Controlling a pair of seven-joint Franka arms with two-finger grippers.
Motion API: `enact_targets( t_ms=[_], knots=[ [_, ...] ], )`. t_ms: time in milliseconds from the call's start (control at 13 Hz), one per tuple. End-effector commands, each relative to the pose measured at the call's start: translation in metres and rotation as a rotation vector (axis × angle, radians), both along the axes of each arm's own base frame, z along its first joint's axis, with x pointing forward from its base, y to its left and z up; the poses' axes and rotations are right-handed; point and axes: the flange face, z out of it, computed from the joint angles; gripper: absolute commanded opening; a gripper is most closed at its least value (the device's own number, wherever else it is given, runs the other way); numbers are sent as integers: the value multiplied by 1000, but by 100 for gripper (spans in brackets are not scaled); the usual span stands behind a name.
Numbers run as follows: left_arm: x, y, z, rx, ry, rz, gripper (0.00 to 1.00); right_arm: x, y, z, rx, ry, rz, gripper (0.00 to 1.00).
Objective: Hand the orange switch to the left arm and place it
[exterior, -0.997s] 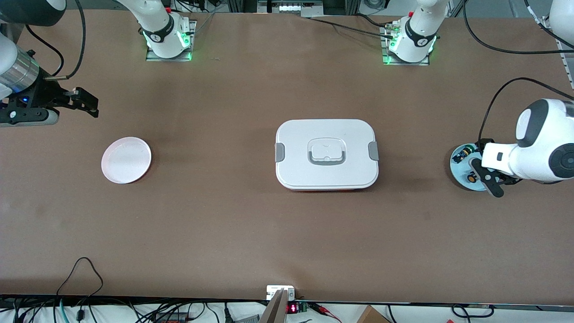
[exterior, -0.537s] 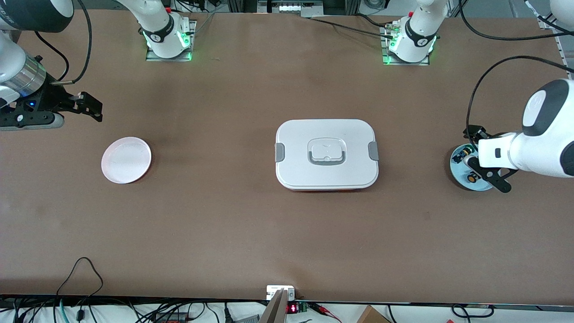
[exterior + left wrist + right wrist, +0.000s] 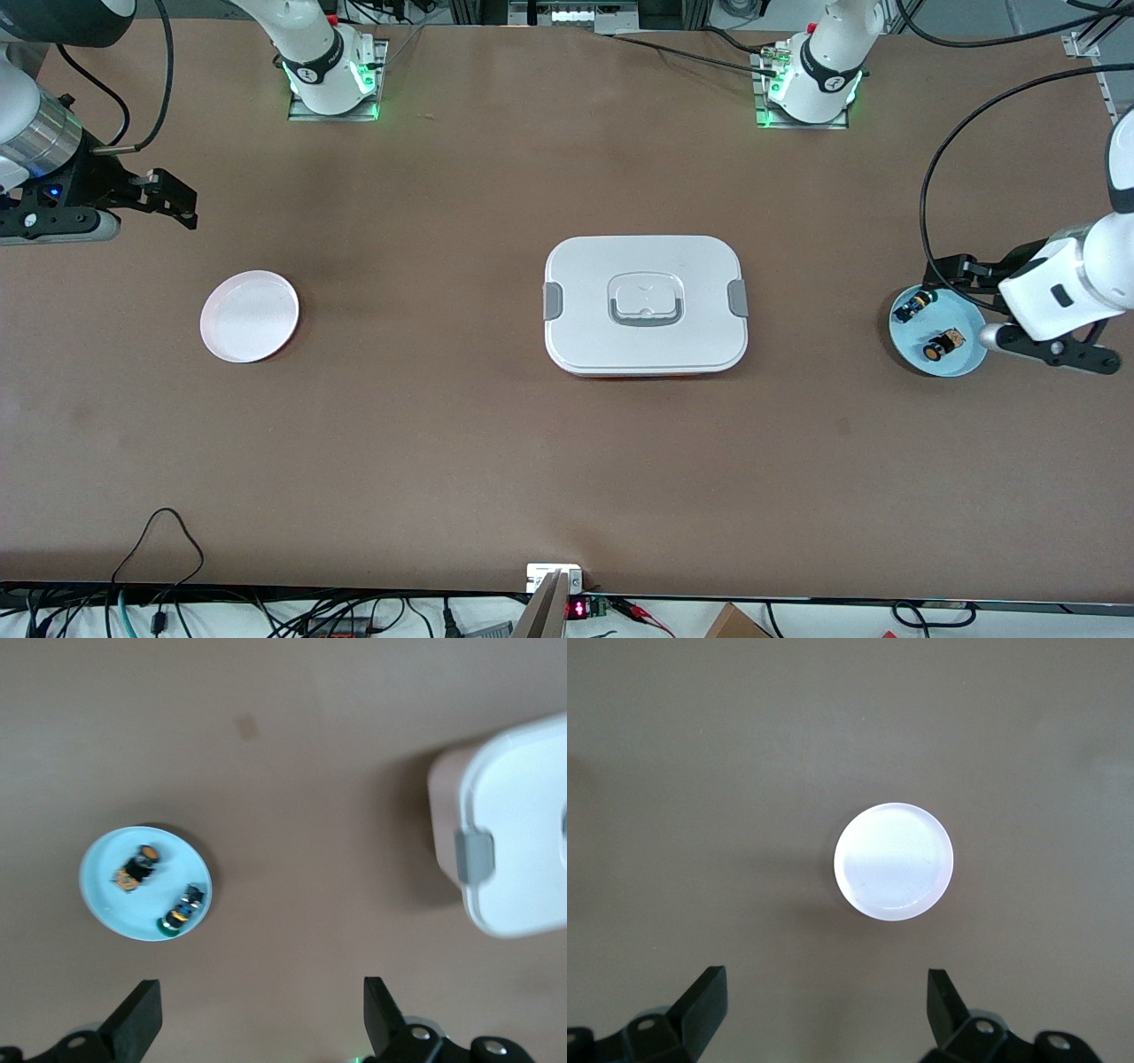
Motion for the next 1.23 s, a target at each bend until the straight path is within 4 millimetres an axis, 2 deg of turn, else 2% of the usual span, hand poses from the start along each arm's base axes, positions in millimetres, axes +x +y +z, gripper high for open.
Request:
enact_targets(
  t_ms=[0, 77, 230, 307, 537, 613, 767, 1150],
  knots=[
    [-24, 7, 27, 28, -106, 97, 100, -4, 1, 9, 14, 9, 4, 100],
    [-32, 14, 25, 10, -120, 119, 100, -4, 1, 9, 14, 8, 6, 100],
    [-49, 14, 29, 18, -175, 130, 100, -4, 0, 10, 15, 5, 7, 100],
    [-60, 14, 31, 20, -198, 129, 100, -3, 1, 18, 15, -8, 18, 100],
    [-96, 3, 40, 18, -231, 116, 100, 0, 0, 25, 20, -17, 15, 100],
    [-103, 3, 38, 18, -223, 122, 100, -1, 0, 29, 24, -16, 13, 100],
    [-93, 9, 25, 24, -203, 127, 100, -1, -1, 29, 23, -2, 11, 100],
    [-90, 5, 31, 22, -214, 114, 100, -4, 1, 27, 22, 22, 9, 100]
  ],
)
